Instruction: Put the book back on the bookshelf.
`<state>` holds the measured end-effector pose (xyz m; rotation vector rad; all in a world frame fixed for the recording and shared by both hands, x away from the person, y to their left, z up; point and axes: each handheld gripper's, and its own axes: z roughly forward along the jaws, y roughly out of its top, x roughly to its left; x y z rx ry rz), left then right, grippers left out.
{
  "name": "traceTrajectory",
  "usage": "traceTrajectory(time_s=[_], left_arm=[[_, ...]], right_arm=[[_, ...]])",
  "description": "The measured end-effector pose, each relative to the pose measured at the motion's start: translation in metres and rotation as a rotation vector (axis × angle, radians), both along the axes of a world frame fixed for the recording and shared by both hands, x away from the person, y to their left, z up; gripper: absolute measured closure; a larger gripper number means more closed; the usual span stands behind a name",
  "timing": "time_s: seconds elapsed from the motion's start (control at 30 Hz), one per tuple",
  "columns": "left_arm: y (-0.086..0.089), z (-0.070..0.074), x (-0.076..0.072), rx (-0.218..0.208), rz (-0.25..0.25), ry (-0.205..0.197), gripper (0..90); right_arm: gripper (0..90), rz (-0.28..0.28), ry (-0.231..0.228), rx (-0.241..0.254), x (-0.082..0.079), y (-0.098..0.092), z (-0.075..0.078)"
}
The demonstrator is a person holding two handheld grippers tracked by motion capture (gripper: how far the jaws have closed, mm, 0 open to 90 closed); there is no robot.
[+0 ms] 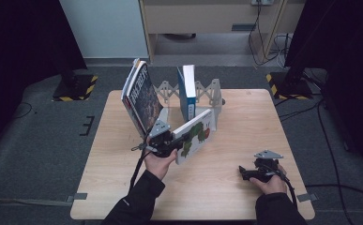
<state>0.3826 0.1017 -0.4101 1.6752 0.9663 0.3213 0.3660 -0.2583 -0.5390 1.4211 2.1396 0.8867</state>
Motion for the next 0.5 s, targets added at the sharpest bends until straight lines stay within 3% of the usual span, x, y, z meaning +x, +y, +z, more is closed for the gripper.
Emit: traceTrajectory(time_s=[0.1, 0.2, 0.33, 0.5], left_arm=[[-0.006, -0.001, 0.005, -0.016, 0.018, 0.003, 74.7], [-0.013, -0.002, 0.008, 0.008, 0.042, -0.035, 74.7], [-0.019, -0.004, 0.014, 0.016, 0.074, -0.044, 74.7], [-0.026, -0.009, 0.026, -0.023, 0.088, -0.031, 74.7]], right_arm=[[2.3, 0.0, 0.0, 0.0, 0.0, 0.0, 0.0], [2.3, 0.0, 0.0, 0.0, 0.0, 0.0, 0.0], [2.3, 0.0, 0.0, 0.0, 0.0, 0.0, 0.0], [2.2, -0.002, 0.0, 0.001, 0.0, 0.0, 0.0]])
